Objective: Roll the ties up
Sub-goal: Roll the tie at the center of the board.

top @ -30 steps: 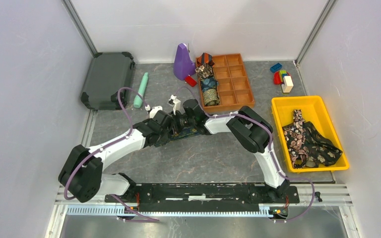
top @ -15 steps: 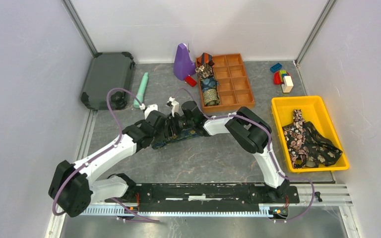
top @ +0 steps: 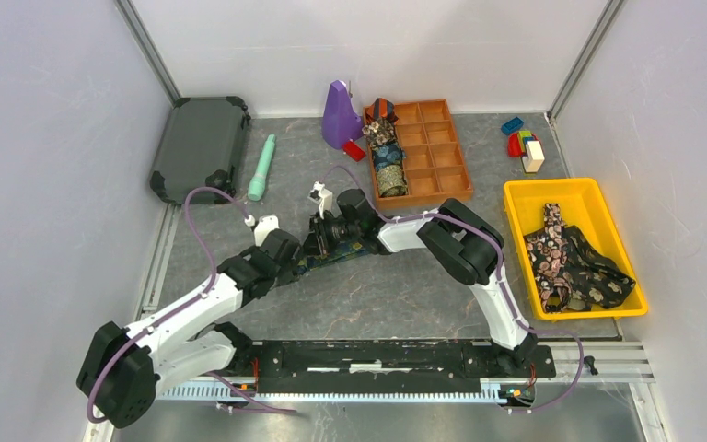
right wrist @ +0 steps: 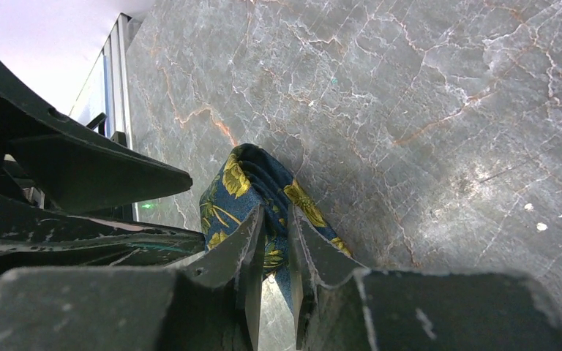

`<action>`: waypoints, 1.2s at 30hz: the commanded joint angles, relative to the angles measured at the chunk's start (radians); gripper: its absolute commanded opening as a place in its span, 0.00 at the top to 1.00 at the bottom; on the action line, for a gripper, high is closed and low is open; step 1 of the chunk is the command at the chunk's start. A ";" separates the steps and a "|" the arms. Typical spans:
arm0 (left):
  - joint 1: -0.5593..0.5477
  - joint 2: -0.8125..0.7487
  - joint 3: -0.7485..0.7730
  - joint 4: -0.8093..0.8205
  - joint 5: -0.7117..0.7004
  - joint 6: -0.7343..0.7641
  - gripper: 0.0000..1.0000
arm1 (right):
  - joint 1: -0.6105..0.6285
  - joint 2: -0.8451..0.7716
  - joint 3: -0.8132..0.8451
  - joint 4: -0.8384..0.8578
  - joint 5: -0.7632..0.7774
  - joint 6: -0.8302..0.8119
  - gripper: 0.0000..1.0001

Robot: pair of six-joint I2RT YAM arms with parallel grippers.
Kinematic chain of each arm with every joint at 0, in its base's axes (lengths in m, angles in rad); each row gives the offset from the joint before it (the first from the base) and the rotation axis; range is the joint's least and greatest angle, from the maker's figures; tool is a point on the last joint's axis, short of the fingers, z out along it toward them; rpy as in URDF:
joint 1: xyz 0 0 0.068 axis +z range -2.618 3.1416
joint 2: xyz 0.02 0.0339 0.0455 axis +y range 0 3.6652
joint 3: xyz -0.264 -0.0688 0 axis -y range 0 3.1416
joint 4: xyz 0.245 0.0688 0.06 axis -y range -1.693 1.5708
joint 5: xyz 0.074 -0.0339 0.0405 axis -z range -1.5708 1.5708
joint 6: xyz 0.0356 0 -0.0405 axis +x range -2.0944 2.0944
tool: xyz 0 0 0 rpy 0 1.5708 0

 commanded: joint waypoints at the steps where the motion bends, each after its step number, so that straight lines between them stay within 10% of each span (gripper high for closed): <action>1: -0.003 0.001 -0.011 0.088 -0.014 -0.034 0.47 | 0.004 -0.016 -0.015 0.038 -0.017 -0.011 0.77; 36: -0.008 0.033 0.053 0.031 0.021 0.000 0.58 | 0.053 -0.150 0.030 -0.111 0.021 -0.099 0.71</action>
